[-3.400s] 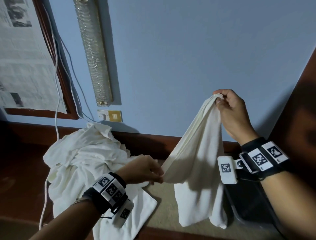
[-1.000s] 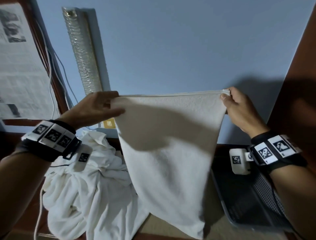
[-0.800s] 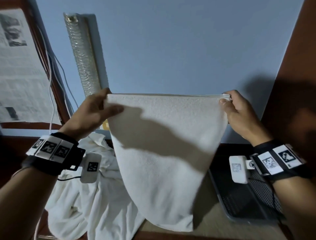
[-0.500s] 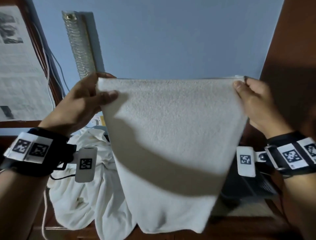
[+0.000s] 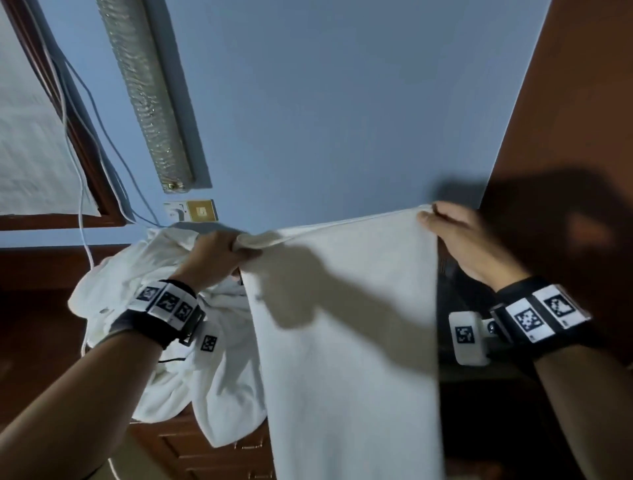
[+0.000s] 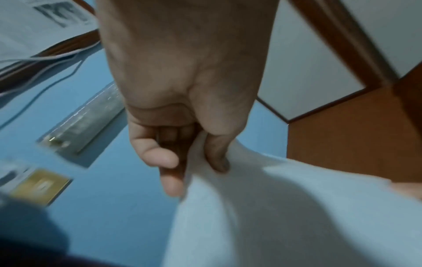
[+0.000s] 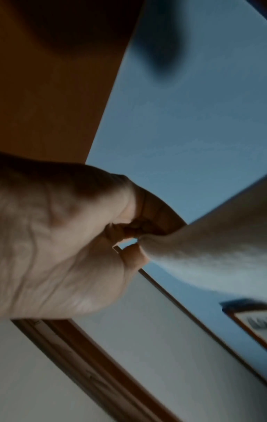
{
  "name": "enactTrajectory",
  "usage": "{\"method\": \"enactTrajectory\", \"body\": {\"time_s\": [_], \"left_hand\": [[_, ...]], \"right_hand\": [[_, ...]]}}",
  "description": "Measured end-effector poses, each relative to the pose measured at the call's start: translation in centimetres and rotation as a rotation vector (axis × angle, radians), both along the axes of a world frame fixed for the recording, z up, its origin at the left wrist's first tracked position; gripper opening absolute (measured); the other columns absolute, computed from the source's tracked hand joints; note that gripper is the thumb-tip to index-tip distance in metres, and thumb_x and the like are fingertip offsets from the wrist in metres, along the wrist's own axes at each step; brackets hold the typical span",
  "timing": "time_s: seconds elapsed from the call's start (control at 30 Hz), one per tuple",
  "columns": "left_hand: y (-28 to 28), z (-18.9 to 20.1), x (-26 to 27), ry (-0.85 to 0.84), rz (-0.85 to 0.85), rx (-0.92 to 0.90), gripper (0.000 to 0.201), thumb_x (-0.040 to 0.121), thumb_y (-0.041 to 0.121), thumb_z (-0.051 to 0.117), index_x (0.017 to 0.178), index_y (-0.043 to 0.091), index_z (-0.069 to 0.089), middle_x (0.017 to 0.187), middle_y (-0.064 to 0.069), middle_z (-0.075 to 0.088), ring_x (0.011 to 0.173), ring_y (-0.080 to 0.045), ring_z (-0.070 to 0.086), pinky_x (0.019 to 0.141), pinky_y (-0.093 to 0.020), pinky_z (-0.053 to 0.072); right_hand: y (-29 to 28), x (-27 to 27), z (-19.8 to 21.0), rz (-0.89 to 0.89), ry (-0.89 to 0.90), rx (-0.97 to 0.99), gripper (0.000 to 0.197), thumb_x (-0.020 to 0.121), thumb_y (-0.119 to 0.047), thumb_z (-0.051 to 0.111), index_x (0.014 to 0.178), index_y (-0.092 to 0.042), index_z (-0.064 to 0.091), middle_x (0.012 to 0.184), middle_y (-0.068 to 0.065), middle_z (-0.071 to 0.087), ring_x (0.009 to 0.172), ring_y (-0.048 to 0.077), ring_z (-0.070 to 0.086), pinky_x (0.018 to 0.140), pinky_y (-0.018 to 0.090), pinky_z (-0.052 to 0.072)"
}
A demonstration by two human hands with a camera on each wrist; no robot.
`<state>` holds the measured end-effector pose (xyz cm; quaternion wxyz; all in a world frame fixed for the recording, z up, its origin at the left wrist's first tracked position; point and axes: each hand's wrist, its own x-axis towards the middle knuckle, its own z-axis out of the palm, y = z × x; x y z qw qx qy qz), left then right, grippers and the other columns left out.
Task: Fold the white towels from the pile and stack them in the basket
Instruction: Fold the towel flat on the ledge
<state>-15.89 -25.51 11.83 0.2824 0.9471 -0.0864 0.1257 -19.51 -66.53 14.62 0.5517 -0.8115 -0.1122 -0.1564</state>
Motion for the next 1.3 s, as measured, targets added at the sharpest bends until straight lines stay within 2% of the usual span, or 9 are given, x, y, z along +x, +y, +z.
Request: {"method": "enactTrajectory", "body": {"time_s": [0.17, 0.33, 0.57, 0.67, 0.8, 1.0, 1.1, 1.2, 1.3], "left_hand": [[-3.1, -2.4, 0.6, -0.007, 0.206, -0.048, 0.03, 0.089, 0.019, 0.075, 0.112, 0.005, 0.061, 0.092, -0.002, 0.057, 0.097, -0.033, 0.064, 0.074, -0.034, 0.044], [-12.4, -0.7, -6.7, 0.182, -0.259, -0.223, 0.054, 0.074, 0.049, 0.09, 0.107, 0.031, 0.052, 0.098, 0.007, 0.069, 0.09, -0.009, 0.069, 0.082, -0.034, 0.058], [-12.1, -0.8, -4.1, -0.073, -0.077, -0.435, 0.021, 0.096, 0.035, 0.063, 0.088, 0.015, 0.061, 0.073, 0.011, 0.061, 0.071, -0.014, 0.06, 0.061, -0.023, 0.042], [-10.5, 0.9, -4.4, 0.007, -0.209, -0.64, 0.034, 0.083, 0.034, 0.063, 0.083, 0.001, 0.071, 0.074, -0.01, 0.07, 0.071, -0.021, 0.063, 0.069, -0.047, 0.052], [-9.1, 4.2, -4.8, 0.176, -0.436, -0.871, 0.012, 0.07, 0.016, 0.071, 0.077, 0.012, 0.079, 0.079, -0.011, 0.073, 0.077, -0.03, 0.067, 0.08, -0.044, 0.05], [-7.6, 5.9, -5.6, 0.261, -0.605, -0.94, 0.043, 0.075, -0.019, 0.046, 0.064, 0.009, 0.077, 0.068, -0.006, 0.073, 0.066, -0.019, 0.072, 0.067, -0.024, 0.057], [-6.8, 6.1, -5.9, 0.235, -0.583, -0.93, 0.01, 0.071, -0.012, 0.059, 0.072, -0.01, 0.069, 0.072, -0.017, 0.065, 0.071, -0.03, 0.065, 0.071, -0.031, 0.052], [-5.2, 5.6, -5.9, 0.21, -0.471, -0.892, 0.04, 0.088, -0.015, 0.053, 0.064, 0.01, 0.07, 0.062, -0.002, 0.064, 0.056, -0.015, 0.062, 0.057, -0.021, 0.048], [-3.4, 4.7, -6.5, 0.209, -0.474, -0.847, 0.014, 0.098, 0.013, 0.062, 0.098, 0.004, 0.072, 0.086, -0.023, 0.07, 0.08, -0.028, 0.068, 0.074, -0.035, 0.053]], "right_hand": [[4.8, -0.3, 0.2, 0.086, 0.039, -0.086, 0.046, 0.082, -0.049, 0.066, 0.08, -0.006, 0.052, 0.071, 0.005, 0.043, 0.07, 0.022, 0.044, 0.065, 0.051, 0.042], [9.7, 0.5, -0.5, 0.057, 0.126, 0.009, 0.02, 0.073, -0.038, 0.065, 0.088, -0.025, 0.068, 0.073, -0.006, 0.069, 0.074, 0.017, 0.069, 0.067, 0.062, 0.061], [10.9, -1.1, 2.5, 0.328, 0.071, 0.171, 0.014, 0.097, -0.005, 0.069, 0.111, -0.005, 0.068, 0.108, 0.014, 0.076, 0.1, 0.026, 0.076, 0.093, 0.042, 0.061], [7.8, -0.4, 2.9, 0.288, -0.063, -0.14, 0.06, 0.085, -0.027, 0.084, 0.138, -0.024, 0.056, 0.143, -0.013, 0.06, 0.135, 0.004, 0.054, 0.114, 0.036, 0.045], [7.1, 0.0, 0.9, 0.414, 0.048, -0.445, 0.122, 0.069, -0.051, 0.092, 0.163, -0.039, 0.015, 0.169, -0.023, 0.018, 0.153, -0.008, 0.014, 0.129, 0.037, 0.019], [10.0, -2.1, -0.3, 0.724, 0.103, -0.309, 0.097, 0.075, -0.009, 0.09, 0.156, -0.016, 0.038, 0.155, -0.006, 0.051, 0.146, 0.012, 0.045, 0.122, 0.039, 0.035], [11.1, -2.7, -1.2, 0.8, 0.207, -0.151, 0.068, 0.08, 0.003, 0.08, 0.142, -0.004, 0.053, 0.137, 0.018, 0.064, 0.127, 0.037, 0.062, 0.107, 0.058, 0.05], [10.9, -3.0, -1.7, 0.737, 0.276, -0.019, 0.057, 0.082, 0.004, 0.076, 0.136, -0.006, 0.06, 0.128, 0.014, 0.071, 0.119, 0.034, 0.068, 0.097, 0.045, 0.057], [10.2, -2.8, -1.4, 0.637, 0.296, -0.185, 0.045, 0.084, -0.005, 0.082, 0.126, -0.016, 0.069, 0.121, 0.005, 0.075, 0.113, 0.025, 0.072, 0.096, 0.039, 0.057]]}}
